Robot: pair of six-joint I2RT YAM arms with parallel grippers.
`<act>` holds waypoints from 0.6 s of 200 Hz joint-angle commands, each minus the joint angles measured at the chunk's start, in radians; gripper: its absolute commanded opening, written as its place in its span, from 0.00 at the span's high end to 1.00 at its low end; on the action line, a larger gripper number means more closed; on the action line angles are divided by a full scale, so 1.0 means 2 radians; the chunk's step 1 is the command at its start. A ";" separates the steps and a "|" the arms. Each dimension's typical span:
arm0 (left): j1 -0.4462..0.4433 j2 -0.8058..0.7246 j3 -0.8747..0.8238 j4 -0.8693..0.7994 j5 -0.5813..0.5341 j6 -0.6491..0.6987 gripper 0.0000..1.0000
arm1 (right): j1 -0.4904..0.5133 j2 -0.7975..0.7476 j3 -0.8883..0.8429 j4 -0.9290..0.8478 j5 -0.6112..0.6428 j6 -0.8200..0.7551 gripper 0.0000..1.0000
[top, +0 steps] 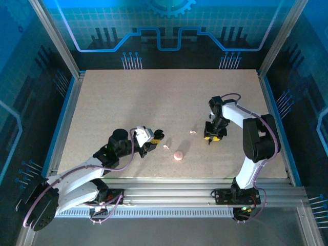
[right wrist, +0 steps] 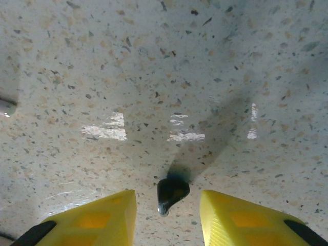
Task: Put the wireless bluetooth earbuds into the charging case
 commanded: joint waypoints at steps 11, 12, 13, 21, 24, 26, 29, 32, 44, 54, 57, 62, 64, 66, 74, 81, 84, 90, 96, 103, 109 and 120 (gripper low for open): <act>-0.003 -0.004 0.010 0.000 -0.002 -0.004 0.85 | -0.007 0.011 0.003 -0.005 -0.001 -0.005 0.62; -0.003 -0.004 0.010 0.000 -0.002 -0.005 0.85 | -0.007 0.011 0.003 -0.005 -0.001 -0.005 0.62; -0.003 -0.004 0.010 0.000 -0.002 -0.005 0.85 | -0.007 0.011 0.003 -0.005 0.000 -0.006 0.62; -0.003 -0.003 0.009 0.001 -0.002 -0.005 0.85 | -0.007 0.012 0.002 -0.006 0.001 -0.006 0.62; -0.003 -0.003 0.009 0.001 -0.001 -0.005 0.85 | -0.007 0.012 0.002 -0.006 0.002 -0.006 0.62; -0.003 -0.003 0.010 0.002 -0.002 -0.005 0.85 | -0.007 0.012 0.002 -0.006 0.002 -0.005 0.62; -0.003 -0.003 0.010 0.001 -0.001 -0.005 0.85 | -0.007 0.013 0.002 -0.006 0.003 -0.005 0.62; -0.003 -0.002 0.010 0.002 -0.001 -0.006 0.85 | -0.007 0.013 0.001 -0.006 0.003 -0.006 0.62; -0.003 -0.003 0.010 0.001 0.000 -0.006 0.85 | -0.007 0.015 0.001 -0.006 0.004 -0.006 0.62; -0.003 -0.004 0.010 0.001 -0.001 -0.006 0.85 | -0.007 0.016 -0.001 -0.005 0.004 -0.005 0.62; -0.003 -0.004 0.010 0.002 -0.002 -0.006 0.85 | -0.007 0.017 -0.001 -0.005 0.004 -0.005 0.62; -0.003 -0.003 0.010 0.002 -0.003 -0.006 0.85 | -0.007 0.017 -0.001 -0.004 0.004 -0.005 0.62; -0.003 -0.003 0.010 0.002 -0.004 -0.006 0.85 | -0.007 0.017 -0.001 -0.004 0.004 -0.006 0.62; -0.003 -0.003 0.010 0.003 -0.004 -0.005 0.85 | -0.007 0.017 -0.002 -0.004 0.004 -0.005 0.62; -0.003 -0.002 0.010 0.003 -0.004 -0.006 0.85 | -0.007 0.019 -0.002 -0.003 0.005 -0.006 0.62; -0.004 -0.002 0.011 0.003 -0.004 -0.005 0.85 | -0.007 0.019 -0.002 -0.002 0.004 -0.006 0.62; -0.003 -0.002 0.011 0.003 -0.004 -0.005 0.85 | -0.007 0.020 -0.003 -0.002 0.003 -0.006 0.62; -0.003 -0.002 0.011 0.003 -0.003 -0.006 0.85 | -0.007 0.021 -0.003 0.000 0.002 -0.007 0.62; -0.003 -0.002 0.011 0.004 -0.003 -0.006 0.85 | -0.007 0.023 -0.004 0.001 0.001 -0.007 0.63; -0.003 -0.003 0.011 0.004 -0.003 -0.006 0.85 | -0.007 0.024 -0.004 0.001 0.000 -0.006 0.63; -0.003 -0.003 0.011 0.003 -0.003 -0.006 0.85 | -0.007 0.025 -0.005 0.002 -0.001 -0.007 0.64; -0.003 -0.004 0.010 0.003 -0.003 -0.007 0.85 | -0.007 0.026 -0.005 0.003 -0.002 -0.007 0.65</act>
